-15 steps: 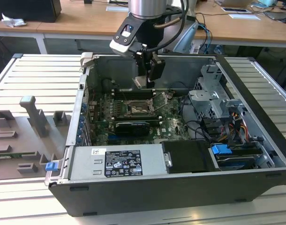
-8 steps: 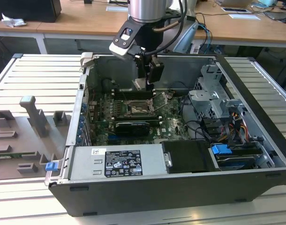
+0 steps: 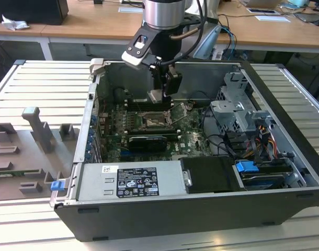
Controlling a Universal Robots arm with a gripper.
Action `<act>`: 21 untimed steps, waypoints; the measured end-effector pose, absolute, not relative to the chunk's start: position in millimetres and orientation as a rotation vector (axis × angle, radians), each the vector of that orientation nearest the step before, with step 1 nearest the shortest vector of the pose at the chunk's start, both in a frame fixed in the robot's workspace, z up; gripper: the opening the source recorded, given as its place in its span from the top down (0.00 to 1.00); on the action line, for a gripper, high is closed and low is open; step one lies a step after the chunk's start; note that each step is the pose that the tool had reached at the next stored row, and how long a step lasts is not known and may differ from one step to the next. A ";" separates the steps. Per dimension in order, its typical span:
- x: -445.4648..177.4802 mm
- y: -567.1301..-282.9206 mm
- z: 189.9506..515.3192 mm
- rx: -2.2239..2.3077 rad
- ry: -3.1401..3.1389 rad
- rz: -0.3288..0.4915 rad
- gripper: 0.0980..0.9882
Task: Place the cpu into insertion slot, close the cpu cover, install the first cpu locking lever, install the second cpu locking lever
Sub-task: 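Place the cpu into insertion slot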
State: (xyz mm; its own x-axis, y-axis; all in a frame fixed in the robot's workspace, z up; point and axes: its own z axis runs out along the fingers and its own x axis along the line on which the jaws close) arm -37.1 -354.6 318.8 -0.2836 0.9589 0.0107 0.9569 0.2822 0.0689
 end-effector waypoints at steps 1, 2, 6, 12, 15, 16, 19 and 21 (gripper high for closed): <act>-37.1 -354.6 318.2 1.862 2.488 0.096 0.50; -37.1 -354.6 317.6 1.864 2.486 0.095 0.50; -37.0 -354.6 315.4 1.877 2.477 0.095 0.50; -37.1 -353.9 303.3 1.984 2.394 0.083 0.50; -37.0 -353.6 298.5 2.045 2.342 0.077 0.50; -36.8 -352.7 296.7 2.050 2.339 0.075 0.50; -36.7 -347.9 288.9 2.051 2.339 0.075 0.50; -36.5 -345.4 282.5 2.078 2.314 0.074 0.50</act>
State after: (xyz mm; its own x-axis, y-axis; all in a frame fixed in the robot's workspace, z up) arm -36.5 -345.4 282.5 -0.1072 0.9942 0.0093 0.9928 0.1066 0.0556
